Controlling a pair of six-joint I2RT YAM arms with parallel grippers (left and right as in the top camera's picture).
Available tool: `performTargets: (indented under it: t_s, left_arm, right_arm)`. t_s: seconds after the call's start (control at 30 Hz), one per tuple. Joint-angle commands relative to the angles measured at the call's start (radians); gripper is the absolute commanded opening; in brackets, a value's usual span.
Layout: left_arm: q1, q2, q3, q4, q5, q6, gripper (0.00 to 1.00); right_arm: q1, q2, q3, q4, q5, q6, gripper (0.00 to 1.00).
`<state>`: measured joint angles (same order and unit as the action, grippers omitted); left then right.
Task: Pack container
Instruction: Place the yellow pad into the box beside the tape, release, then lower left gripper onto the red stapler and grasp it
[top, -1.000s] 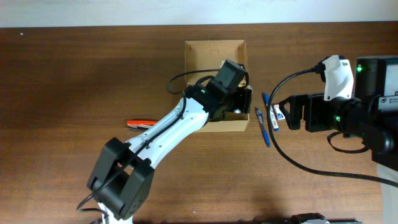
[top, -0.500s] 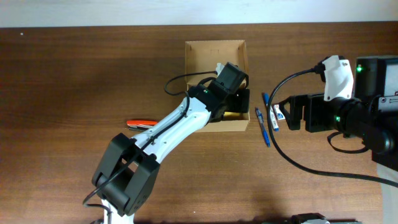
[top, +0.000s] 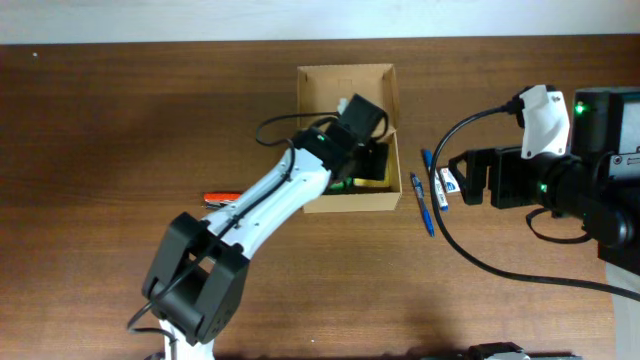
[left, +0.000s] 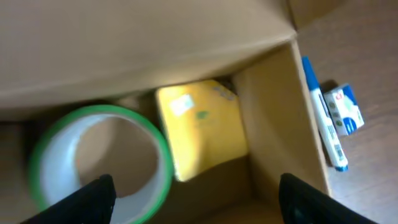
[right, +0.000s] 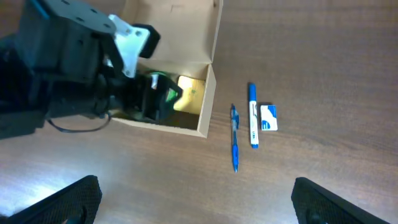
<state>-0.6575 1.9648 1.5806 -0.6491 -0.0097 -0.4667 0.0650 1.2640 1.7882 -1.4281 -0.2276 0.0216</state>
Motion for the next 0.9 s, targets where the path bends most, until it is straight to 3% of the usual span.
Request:
performTargets:
  t_s: [0.0,0.07,0.2,0.3,0.6,0.7,0.83,0.87]
  left_arm:
    - [0.036,-0.112,0.034,-0.019,-0.017,0.066,0.77]
    - [0.052,-0.157,0.034,-0.029,-0.018,0.103,0.70]
    - [0.080,-0.238,0.034,-0.070,-0.105,0.125,0.27]
    - [0.111,-0.293,0.034,-0.157,-0.207,0.124,0.02]
    - [0.421,-0.470,0.033,-0.458,-0.212,0.132,0.02]
    - [0.504,-0.470,0.000,-0.496,-0.074,0.202,0.02]
    - [0.538,-0.470,-0.130,-0.474,-0.058,-0.113,0.02]
    - [0.538,-0.468,-0.166,-0.439,-0.057,-0.128,0.02]
  right_arm:
    - [-0.006,-0.006,0.023,0.012,-0.013,-0.007,0.99]
    - [-0.006,-0.005,0.023,0.015,-0.013,-0.007,0.99]
    - [-0.006,-0.005,0.023,0.015,-0.013,-0.007,0.99]
    - [-0.006,0.010,0.018,0.014,-0.013,-0.007,0.99]
    - [-0.006,0.154,0.005,0.011,-0.057,-0.008,0.91]
    - [-0.006,0.164,0.005,0.018,-0.057,-0.011,0.92]
    - [-0.006,0.164,0.005,0.036,-0.057,-0.011,0.92]
    - [-0.006,0.164,0.005,0.040,-0.057,-0.011,0.93]
